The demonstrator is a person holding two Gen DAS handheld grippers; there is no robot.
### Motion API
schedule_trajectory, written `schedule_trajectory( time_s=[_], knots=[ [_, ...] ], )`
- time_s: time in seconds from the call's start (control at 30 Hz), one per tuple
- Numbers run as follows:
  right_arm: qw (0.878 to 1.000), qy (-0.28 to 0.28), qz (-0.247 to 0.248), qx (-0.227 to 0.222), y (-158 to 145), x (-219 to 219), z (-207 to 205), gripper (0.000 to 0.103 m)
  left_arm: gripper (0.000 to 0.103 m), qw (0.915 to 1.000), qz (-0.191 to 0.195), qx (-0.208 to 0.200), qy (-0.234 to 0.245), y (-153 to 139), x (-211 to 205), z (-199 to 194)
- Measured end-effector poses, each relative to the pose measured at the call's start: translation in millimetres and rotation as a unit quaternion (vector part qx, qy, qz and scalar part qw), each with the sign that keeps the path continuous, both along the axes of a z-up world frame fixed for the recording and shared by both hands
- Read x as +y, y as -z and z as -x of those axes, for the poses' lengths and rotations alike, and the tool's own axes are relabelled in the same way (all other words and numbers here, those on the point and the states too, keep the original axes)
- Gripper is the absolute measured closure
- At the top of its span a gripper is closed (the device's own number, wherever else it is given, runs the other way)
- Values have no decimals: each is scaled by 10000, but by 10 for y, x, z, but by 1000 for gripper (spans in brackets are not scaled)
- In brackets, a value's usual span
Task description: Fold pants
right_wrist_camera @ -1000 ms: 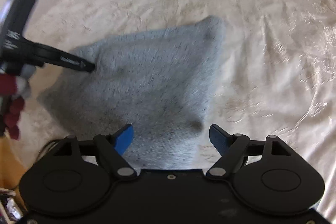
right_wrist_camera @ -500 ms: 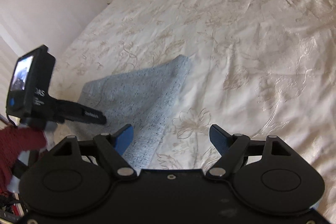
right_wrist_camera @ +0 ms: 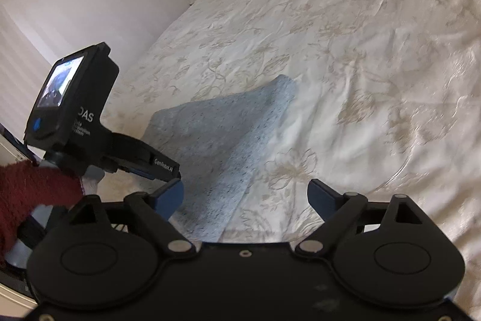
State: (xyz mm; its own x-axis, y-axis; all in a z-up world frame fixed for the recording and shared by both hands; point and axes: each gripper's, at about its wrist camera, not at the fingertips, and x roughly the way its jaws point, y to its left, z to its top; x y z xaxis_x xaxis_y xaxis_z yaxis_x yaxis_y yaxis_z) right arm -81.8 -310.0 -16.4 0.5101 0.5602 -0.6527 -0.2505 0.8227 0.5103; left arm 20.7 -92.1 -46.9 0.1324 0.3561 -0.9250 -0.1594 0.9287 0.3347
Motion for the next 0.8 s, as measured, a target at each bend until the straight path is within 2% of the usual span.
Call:
schedule_trajectory(
  time_s=[0.17, 0.4, 0.8],
  knots=[
    [9998, -131, -128, 4, 45, 82, 64, 6, 71, 9996, -135, 69, -221, -61, 53, 33],
    [9990, -85, -422, 102, 124, 87, 41, 5, 71, 9992, -343, 191, -74, -90, -1, 21],
    [9975, 122, -666, 219, 237, 58, -42, 5, 71, 9986, -382, 324, 197, -72, -109, -32]
  ],
)
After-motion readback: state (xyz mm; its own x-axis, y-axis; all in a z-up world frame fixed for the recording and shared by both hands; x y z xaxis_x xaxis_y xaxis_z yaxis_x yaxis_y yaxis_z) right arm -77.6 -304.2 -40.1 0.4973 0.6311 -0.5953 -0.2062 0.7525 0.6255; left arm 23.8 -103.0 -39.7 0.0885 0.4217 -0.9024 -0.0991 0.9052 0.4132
